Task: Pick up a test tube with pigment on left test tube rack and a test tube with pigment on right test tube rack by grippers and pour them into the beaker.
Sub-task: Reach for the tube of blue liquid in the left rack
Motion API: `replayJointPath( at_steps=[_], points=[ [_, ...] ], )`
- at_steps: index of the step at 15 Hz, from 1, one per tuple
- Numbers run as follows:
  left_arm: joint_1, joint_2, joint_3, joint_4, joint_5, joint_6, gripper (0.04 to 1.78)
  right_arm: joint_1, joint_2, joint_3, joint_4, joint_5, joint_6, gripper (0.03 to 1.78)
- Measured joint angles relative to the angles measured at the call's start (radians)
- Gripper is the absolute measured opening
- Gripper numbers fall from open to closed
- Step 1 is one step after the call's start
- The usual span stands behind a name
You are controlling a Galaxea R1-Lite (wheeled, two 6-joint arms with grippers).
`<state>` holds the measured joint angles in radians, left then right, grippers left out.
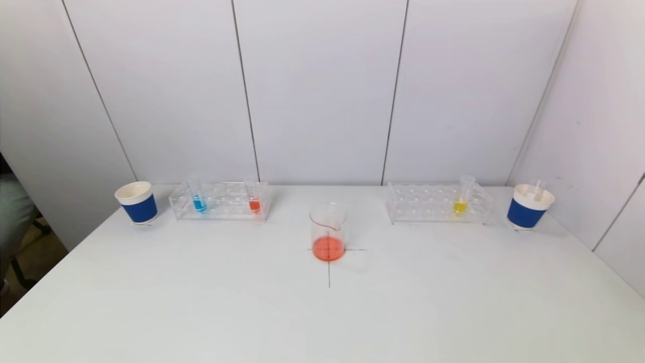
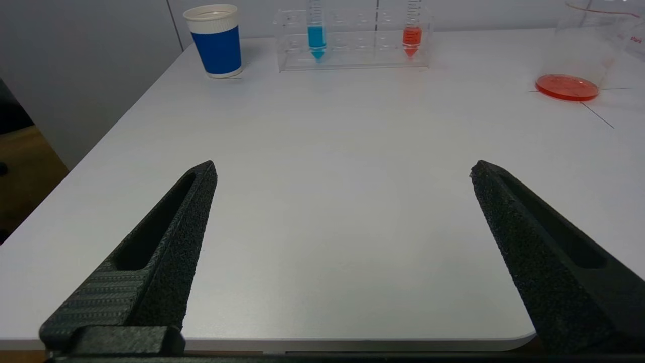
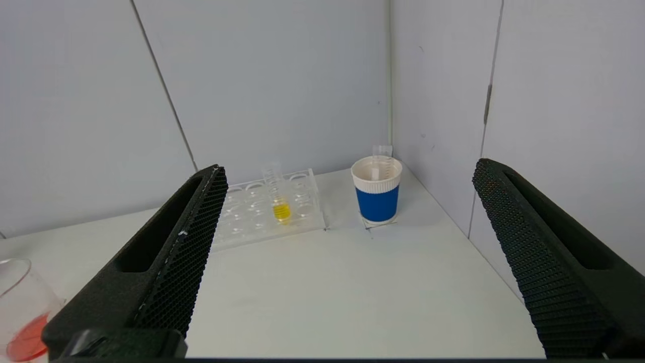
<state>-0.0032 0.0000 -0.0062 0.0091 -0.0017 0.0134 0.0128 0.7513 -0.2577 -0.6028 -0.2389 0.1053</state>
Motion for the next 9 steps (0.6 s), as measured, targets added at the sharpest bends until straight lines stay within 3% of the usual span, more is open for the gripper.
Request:
replayJointPath(
  at_steps=[4, 9],
  points=[
    [0.000, 0.000, 0.000, 0.000, 0.000, 0.000, 1.76, 0.001, -0.173, 0.084, 0.060, 0.001, -0.005, 1.77],
    [0.000, 0.000, 0.000, 0.000, 0.000, 0.000, 1.76, 0.007, -0.469, 0.113, 0.357, 0.019, -0.029, 1.77]
  ],
)
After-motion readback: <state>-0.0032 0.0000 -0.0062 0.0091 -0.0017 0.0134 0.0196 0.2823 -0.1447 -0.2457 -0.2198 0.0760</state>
